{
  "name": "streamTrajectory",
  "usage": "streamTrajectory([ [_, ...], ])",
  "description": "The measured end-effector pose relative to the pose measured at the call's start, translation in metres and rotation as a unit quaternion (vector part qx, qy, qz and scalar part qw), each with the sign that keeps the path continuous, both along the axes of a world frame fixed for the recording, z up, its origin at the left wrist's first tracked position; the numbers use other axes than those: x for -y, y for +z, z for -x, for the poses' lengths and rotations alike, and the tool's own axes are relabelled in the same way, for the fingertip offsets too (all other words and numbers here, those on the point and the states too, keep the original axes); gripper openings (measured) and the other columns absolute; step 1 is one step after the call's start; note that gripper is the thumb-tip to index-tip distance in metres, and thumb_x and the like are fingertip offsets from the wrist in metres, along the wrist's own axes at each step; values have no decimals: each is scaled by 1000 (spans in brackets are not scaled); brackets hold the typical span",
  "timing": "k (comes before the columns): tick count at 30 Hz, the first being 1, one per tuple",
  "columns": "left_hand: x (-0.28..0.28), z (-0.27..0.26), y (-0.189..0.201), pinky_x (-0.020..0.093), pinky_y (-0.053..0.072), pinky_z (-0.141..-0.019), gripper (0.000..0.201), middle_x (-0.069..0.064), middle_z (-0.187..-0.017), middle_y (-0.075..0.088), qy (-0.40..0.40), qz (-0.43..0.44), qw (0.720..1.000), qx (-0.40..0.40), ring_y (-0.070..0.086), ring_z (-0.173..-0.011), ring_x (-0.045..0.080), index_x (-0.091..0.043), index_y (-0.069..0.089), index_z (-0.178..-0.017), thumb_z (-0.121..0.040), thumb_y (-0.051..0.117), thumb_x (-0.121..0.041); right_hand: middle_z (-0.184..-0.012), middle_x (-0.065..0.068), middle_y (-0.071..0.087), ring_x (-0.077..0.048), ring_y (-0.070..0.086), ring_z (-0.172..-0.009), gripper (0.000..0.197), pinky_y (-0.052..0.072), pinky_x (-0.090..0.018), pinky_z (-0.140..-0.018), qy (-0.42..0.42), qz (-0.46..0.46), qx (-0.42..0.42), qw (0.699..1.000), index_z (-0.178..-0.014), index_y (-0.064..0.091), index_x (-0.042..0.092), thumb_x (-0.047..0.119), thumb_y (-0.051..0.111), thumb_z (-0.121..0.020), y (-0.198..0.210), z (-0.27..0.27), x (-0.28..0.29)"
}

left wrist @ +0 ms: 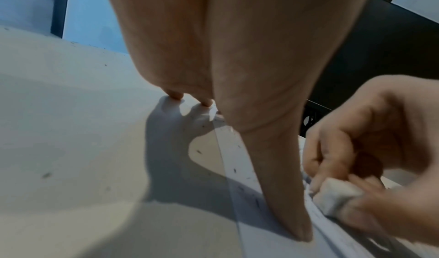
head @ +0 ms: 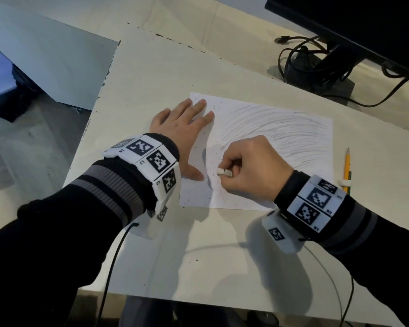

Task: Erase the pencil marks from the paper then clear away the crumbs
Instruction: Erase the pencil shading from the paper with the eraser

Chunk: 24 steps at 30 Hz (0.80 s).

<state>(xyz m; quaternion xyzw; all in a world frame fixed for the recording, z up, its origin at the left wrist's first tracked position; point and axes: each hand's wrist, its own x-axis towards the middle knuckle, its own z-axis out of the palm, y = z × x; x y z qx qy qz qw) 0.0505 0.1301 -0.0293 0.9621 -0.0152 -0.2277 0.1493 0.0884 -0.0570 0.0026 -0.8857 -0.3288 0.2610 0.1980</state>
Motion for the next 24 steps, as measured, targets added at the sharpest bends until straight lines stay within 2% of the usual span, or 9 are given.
streamTrajectory([
  [5,0,-1,0,43,-1,-121,130,-9,-163,-18,1,3,1000,-3,-16,-150,14,-31,-4,-156,-63,80,-65,-65,9,66,-6,60,-62,7,52,-26,-60,91,36,-47,994,-66,72,20,15,68,-66,1,17,4],
  [9,2,-2,0,43,-1,-121,130,-10,-163,-17,6,3,1000,-7,-16,-150,14,-32,-3,-156,-63,83,-62,-62,9,64,-7,58,-58,8,53,-29,-58,24,-10,-4,1000,-67,74,17,10,69,-66,-1,8,5],
  [13,3,-1,1,44,-2,-121,132,-9,-163,-17,12,2,1000,-4,-16,-150,14,-31,-2,-156,-60,81,-67,-64,10,65,-7,59,-61,7,54,-30,-60,93,35,-58,993,-68,73,20,15,70,-67,0,19,7],
  [15,8,1,0,45,-2,-121,133,-8,-164,-16,20,-6,1000,4,-16,-150,16,-30,-2,-156,-59,79,-71,-64,11,64,-6,59,-61,6,54,-30,-60,98,44,-58,993,-69,73,22,16,70,-67,1,17,7],
  [18,13,2,0,48,-1,-122,133,-5,-164,-15,26,-15,1000,8,-15,-151,18,-28,-2,-156,-59,76,-74,-66,10,64,-7,59,-61,8,55,-30,-60,25,-3,-6,1000,-71,74,19,13,69,-70,-1,5,7],
  [19,13,1,0,48,-1,-122,133,-5,-164,-15,27,-15,1000,7,-15,-151,18,-28,-2,-156,-59,77,-74,-66,9,64,-8,58,-61,8,54,-31,-60,26,-9,2,1000,-70,74,19,12,68,-70,-1,6,8],
  [22,12,1,1,48,-1,-121,134,-5,-164,-15,29,-11,1000,5,-15,-151,18,-28,-1,-156,-58,78,-73,-68,10,64,-7,56,-63,6,52,-31,-61,110,33,-34,993,-68,72,21,16,69,-68,-1,17,11],
  [24,13,1,1,48,-2,-122,133,-5,-164,-15,28,-10,1000,5,-16,-150,18,-28,-1,-156,-58,78,-73,-69,10,64,-6,57,-64,8,51,-29,-61,113,43,-40,992,-68,73,22,16,68,-68,-1,16,12],
])
